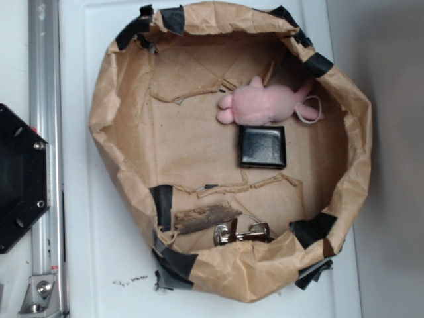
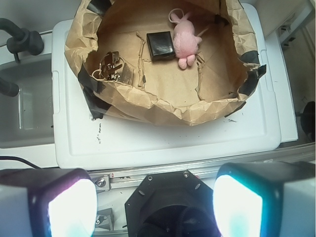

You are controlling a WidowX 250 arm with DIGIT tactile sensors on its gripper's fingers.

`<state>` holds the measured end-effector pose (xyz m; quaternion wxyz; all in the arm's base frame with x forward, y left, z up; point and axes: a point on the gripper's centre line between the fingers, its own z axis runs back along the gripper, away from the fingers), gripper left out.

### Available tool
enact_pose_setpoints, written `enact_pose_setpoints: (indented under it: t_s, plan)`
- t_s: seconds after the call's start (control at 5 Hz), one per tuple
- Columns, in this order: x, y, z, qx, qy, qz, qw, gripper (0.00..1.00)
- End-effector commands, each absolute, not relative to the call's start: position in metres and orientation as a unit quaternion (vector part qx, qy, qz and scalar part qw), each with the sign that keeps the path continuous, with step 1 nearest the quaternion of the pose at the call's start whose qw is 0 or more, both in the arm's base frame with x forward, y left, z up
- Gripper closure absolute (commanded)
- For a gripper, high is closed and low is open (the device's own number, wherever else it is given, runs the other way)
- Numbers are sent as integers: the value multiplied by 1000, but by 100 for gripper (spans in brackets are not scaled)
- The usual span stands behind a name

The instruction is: Grab the black box.

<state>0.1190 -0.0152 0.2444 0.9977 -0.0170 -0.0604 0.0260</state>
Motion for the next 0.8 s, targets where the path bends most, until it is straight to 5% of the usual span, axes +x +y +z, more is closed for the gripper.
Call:
enact_pose_setpoints:
  t_s: [0.0, 0.4, 0.6]
  plan:
    - [119, -15, 244, -17, -60, 26, 998, 0]
    - [216, 2, 233, -23, -142, 17, 989, 0]
    - [241, 10, 194, -8, -140, -5, 990, 0]
